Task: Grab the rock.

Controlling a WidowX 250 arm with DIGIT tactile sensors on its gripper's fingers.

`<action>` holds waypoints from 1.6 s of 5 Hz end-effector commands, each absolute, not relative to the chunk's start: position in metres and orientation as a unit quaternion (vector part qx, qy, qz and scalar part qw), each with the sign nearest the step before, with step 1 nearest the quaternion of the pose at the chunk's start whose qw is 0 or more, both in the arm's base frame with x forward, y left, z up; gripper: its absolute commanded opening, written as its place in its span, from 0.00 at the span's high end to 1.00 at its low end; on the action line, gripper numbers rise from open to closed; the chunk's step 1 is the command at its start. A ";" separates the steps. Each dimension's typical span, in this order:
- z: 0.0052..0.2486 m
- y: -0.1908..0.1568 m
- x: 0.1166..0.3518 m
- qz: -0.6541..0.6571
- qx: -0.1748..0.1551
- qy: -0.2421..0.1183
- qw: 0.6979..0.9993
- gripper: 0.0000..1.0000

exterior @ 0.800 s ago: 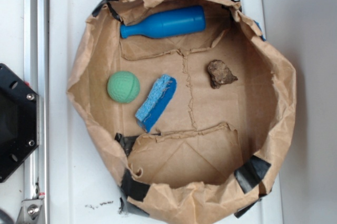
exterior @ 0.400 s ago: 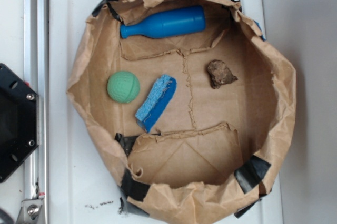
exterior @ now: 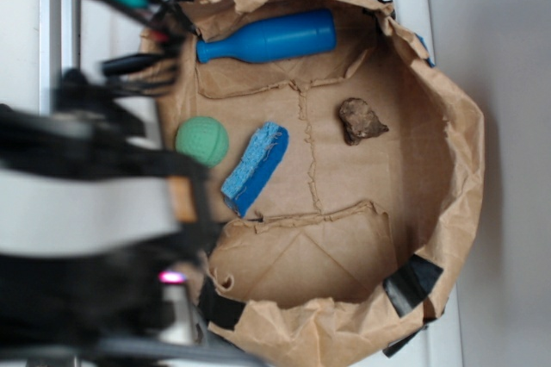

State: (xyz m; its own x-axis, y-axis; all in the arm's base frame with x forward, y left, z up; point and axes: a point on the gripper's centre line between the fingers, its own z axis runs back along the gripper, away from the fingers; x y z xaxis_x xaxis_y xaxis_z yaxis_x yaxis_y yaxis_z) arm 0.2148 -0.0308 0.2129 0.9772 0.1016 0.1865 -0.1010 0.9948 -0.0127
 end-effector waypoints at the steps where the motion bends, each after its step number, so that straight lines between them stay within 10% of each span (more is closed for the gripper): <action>1: 0.197 -0.021 0.261 0.015 -0.019 -0.113 0.993 0.00; 8: 0.075 0.024 0.269 0.005 -0.053 -0.095 0.994 0.00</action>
State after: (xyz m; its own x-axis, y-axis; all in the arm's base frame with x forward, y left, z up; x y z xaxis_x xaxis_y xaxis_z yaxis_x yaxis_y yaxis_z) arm 0.2654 0.0178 0.0668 0.9877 -0.0006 0.1562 0.0182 0.9936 -0.1115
